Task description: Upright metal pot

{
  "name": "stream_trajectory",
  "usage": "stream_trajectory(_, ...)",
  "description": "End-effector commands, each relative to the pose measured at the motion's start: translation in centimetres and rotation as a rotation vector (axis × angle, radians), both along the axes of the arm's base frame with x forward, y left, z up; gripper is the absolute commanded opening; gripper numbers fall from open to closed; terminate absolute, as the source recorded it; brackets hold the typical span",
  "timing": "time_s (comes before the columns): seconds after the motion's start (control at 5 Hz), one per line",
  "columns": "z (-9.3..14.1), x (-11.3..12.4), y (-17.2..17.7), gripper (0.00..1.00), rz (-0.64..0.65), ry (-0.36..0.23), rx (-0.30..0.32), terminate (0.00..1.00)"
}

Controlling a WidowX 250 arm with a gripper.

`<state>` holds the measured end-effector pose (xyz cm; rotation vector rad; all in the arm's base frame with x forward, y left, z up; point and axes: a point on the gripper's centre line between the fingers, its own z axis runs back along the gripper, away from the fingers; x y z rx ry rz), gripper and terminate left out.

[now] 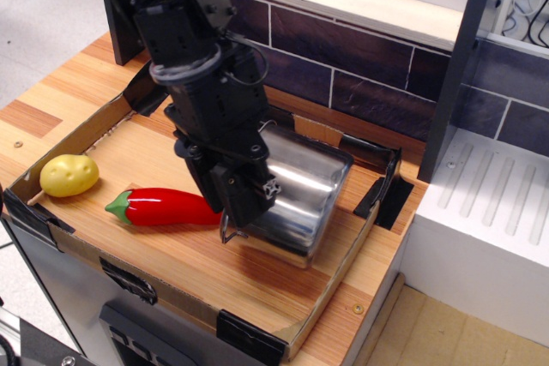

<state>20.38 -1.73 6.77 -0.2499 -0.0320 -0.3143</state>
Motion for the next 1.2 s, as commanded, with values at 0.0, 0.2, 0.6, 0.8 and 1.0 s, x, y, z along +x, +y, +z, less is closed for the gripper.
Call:
stream_trajectory(0.0,2.9,1.8,0.6,0.00,0.104,-0.182,0.329,0.00)
stream_trajectory(0.2,3.3,2.1,0.5,0.00,0.134,-0.254,0.460,0.00)
stream_trajectory(0.6,3.2,2.8,-0.1,0.00,0.119,-0.238,0.628,0.00)
stream_trajectory(0.8,3.0,3.4,-0.5,0.00,0.104,-0.255,0.661,0.00)
stream_trajectory(1.0,2.6,4.2,-1.2,0.00,0.083,-0.294,0.746,0.00)
